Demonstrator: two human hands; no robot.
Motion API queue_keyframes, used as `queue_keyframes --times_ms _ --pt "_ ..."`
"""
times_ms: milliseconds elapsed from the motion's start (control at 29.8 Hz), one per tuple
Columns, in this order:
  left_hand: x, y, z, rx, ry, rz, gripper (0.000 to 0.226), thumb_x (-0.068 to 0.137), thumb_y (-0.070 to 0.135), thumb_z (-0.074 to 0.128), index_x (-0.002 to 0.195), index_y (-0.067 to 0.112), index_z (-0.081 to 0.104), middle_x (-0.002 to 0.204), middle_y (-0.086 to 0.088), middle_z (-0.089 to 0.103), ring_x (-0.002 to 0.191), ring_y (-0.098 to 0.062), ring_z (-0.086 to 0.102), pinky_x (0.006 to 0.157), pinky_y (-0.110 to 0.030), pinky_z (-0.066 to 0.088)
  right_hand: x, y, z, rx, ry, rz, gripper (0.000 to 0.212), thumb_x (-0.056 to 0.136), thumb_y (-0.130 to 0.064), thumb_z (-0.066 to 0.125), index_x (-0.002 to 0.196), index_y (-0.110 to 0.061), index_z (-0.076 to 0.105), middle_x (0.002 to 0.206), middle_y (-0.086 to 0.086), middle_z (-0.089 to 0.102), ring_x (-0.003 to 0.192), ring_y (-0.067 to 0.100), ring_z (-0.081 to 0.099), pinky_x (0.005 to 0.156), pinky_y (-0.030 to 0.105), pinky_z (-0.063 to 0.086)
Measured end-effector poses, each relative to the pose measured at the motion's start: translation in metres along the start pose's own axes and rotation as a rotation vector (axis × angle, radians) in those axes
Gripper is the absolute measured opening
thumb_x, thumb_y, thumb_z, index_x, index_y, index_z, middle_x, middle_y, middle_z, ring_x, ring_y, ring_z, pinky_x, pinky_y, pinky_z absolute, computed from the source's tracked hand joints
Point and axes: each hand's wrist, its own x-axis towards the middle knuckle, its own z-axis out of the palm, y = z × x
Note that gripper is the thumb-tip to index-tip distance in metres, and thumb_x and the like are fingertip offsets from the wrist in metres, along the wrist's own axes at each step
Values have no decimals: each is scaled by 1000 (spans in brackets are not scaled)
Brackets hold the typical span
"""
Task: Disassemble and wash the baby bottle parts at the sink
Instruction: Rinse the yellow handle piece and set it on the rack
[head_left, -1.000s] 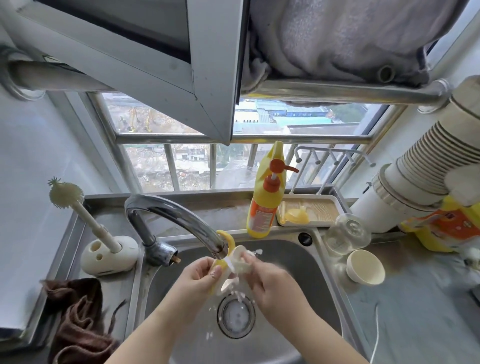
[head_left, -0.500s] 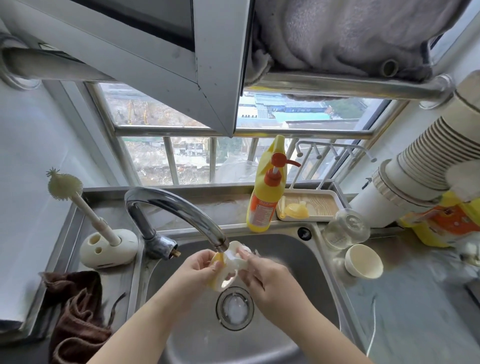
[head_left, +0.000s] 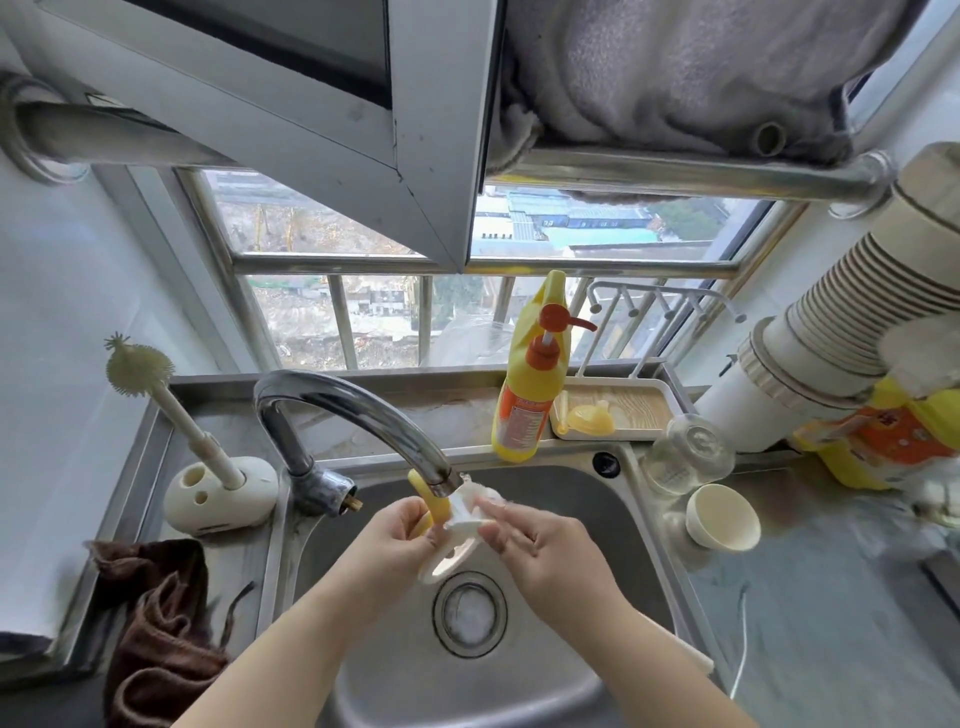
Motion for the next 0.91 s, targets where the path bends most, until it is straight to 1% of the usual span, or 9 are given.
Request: queue_keyframes --times_ms 67,134,201,302,437,504,604,739,907 --pt "1 0 3 -13 -1 8 8 87 11 64 95 9 64 80 0 69 77 -13 62 68 -21 47 1 -1 -1 -50 32 -5 38 89 -56 46 123 -42 57 112 -10 68 105 6 62 88 30 50" --pt "1 3 4 -24 -15 15 12 87 2 61 96 9 66 83 -2 73 78 -12 66 68 -19 50 -1 -8 -2 -119 6 -92 53 82 -67 31 126 -46 52 100 -6 68 93 11 62 79 30 50" --pt "-1 5 3 42 -46 25 13 84 8 68 97 10 68 87 -6 73 79 -12 66 71 -23 50 -1 -16 -3 -211 12 -149 57 81 -68 24 130 -48 47 94 -5 64 87 14 60 73 28 47" --pt "-2 3 5 185 -104 0 25 74 23 62 95 12 70 86 -1 73 80 -10 65 79 -28 49 10 -19 -7 -228 66 -100 40 94 -52 39 133 -47 43 93 -5 59 92 15 58 74 28 44" --pt "0 4 3 44 -33 -23 17 80 11 62 96 10 69 90 -6 72 82 -15 65 78 -28 48 4 -21 -7 -341 11 -158 52 87 -63 23 134 -50 40 80 -10 47 80 14 56 63 25 38" --pt "0 6 -2 -62 13 -25 12 84 10 65 95 9 67 87 -5 72 77 -15 65 72 -26 47 -2 -12 -4 -313 -6 -105 52 87 -62 24 133 -48 43 82 -10 53 80 12 56 64 25 41" --pt "-3 6 0 -159 26 -47 10 88 16 63 97 13 65 76 4 71 65 -7 63 60 -23 44 -4 0 0 -126 64 -1 39 93 -52 40 129 -42 51 104 -7 67 99 10 61 80 29 50" --pt "-5 2 4 -244 67 -73 19 85 25 57 101 17 62 78 2 70 67 -9 63 65 -29 47 -5 -4 8 -142 44 -41 43 90 -55 37 128 -41 53 108 -6 67 102 9 60 83 34 50" --pt "-4 4 6 -234 88 -37 17 89 26 59 100 15 63 71 6 69 59 -5 60 57 -24 43 -3 3 5 -82 11 0 40 91 -51 47 130 -42 50 116 -10 66 107 6 59 86 31 50"
